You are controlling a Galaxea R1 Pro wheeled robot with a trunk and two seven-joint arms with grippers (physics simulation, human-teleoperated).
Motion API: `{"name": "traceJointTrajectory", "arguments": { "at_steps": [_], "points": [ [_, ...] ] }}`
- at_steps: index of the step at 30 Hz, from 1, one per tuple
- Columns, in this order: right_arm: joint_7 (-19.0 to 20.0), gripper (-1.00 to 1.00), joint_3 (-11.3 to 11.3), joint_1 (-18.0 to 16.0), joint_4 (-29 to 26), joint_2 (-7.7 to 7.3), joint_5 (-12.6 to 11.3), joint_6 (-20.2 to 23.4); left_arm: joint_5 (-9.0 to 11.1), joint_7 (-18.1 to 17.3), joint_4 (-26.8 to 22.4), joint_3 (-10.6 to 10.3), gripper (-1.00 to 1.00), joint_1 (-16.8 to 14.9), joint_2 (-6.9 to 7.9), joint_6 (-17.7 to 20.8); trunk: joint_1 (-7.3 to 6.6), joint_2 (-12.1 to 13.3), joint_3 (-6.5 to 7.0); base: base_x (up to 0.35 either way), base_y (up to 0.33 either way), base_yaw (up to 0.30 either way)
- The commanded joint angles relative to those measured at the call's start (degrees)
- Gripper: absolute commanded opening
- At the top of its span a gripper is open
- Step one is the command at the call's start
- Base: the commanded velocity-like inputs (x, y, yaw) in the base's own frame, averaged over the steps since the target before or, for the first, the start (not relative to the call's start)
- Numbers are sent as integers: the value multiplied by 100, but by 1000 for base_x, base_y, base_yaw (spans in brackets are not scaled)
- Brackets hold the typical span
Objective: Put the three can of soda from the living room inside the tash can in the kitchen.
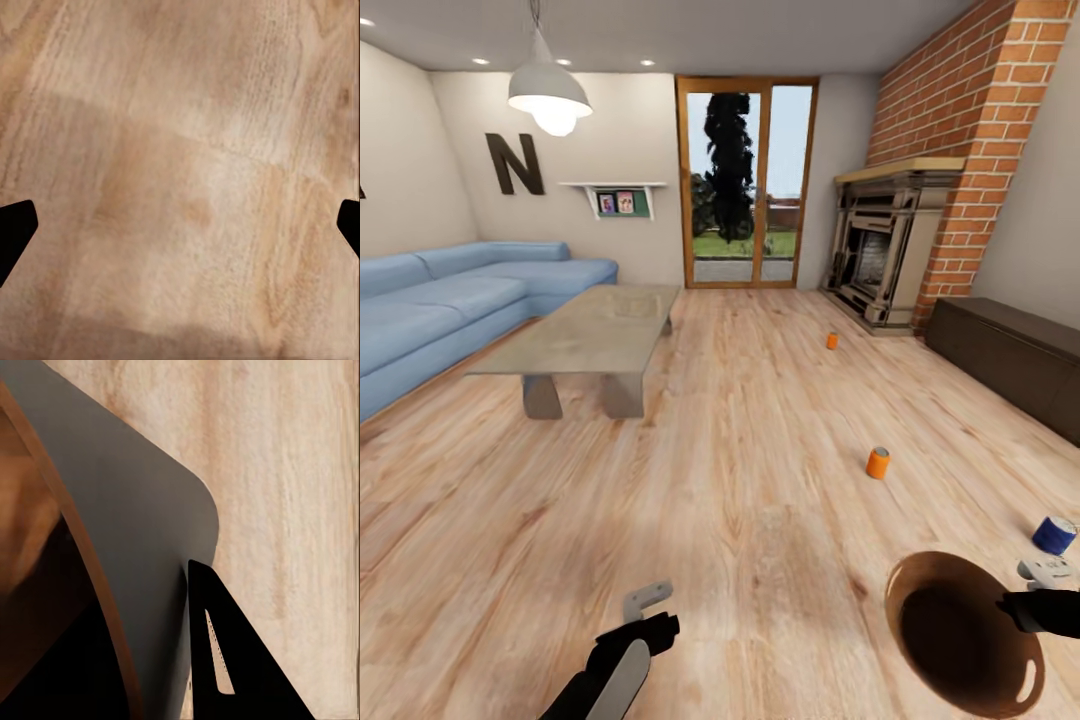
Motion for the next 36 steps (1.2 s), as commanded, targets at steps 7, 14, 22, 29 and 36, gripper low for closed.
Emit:
{"name": "traceJointTrajectory", "arguments": {
  "at_steps": [7, 14, 22, 29, 36],
  "points": [
    [4, -100, -3, -4, -1, -1, -5, -10, -2, 1, 4, 0, 100, 2, -4, 4, 0, 0, 0, 0, -260, -295],
    [3, -100, -3, -4, -1, -1, -5, -10, -2, 8, 5, 0, 100, 1, -5, 5, 0, 0, 0, 0, -298, -295],
    [3, -100, -10, -8, 2, -8, -5, -10, -5, 9, 5, 0, 100, 2, -5, 5, 0, 0, 0, 0, -302, -295],
    [3, -100, -9, -12, 27, -89, -1, -17, -10, 9, 5, 0, 100, 2, -3, 5, 0, 0, 0, 77, -301, -295],
    [47, -100, -10, -12, 58, -324, -32, -58, -11, 9, 5, 0, 100, 2, -3, 3, 0, 0, 0, 218, -269, -295]
  ]
}}
